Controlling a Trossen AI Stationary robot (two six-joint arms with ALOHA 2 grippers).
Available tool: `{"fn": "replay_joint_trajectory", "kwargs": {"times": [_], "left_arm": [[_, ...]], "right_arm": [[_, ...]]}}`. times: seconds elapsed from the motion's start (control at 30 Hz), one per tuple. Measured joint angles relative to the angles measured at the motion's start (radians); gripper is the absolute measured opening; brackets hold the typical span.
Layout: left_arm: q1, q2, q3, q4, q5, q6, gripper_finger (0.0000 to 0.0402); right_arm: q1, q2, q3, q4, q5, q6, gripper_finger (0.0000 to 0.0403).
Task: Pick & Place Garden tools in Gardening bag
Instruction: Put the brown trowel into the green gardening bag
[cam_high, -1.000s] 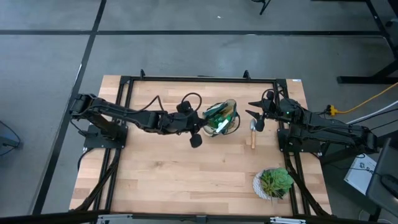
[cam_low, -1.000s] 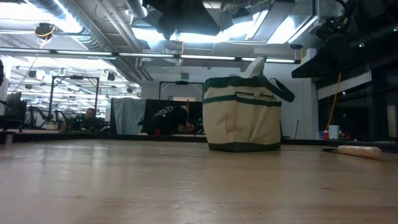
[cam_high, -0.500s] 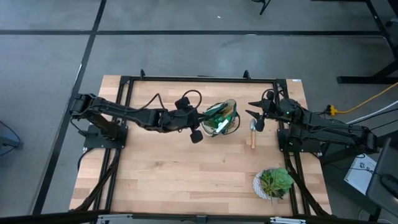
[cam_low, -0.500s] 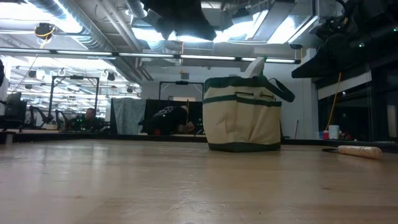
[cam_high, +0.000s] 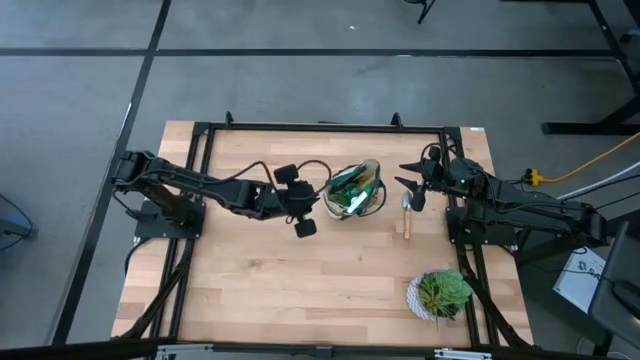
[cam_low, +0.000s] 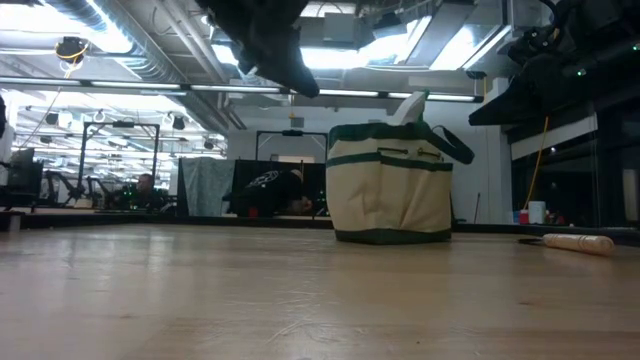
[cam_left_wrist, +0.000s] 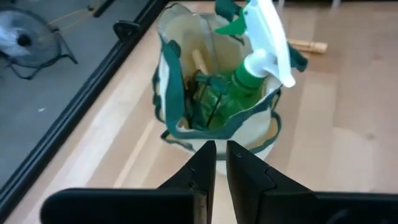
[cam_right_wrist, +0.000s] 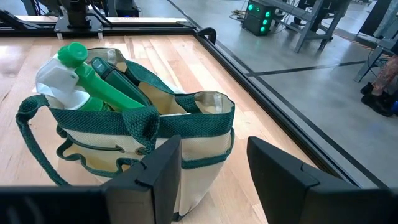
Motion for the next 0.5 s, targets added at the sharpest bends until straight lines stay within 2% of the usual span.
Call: {"fn": "replay_joint_trajectory", "kwargs": {"times": [0.23,0.37,0.43,0.5], "left_arm": [[-0.038,0.0,0.0,-0.004,-0.097,0.004,0.0031],[-0.039,0.0,0.0,-0.003,-0.097,0.027,0.0031],[-0.039,0.0,0.0,-0.003,-0.097,0.029,0.0031],[-0.039,0.0,0.0,-0.003,-0.095,0.029,0.0031]], "right_arm": [[0.0,0.0,0.0,0.0,0.0,0.0,0.0186],[0.0,0.0,0.0,0.0,0.0,0.001,0.0185],[0.0,0.0,0.0,0.008,-0.024,0.093,0.0185],[0.0,0.0,0.0,0.037,-0.065,0.301,0.0185]]}}
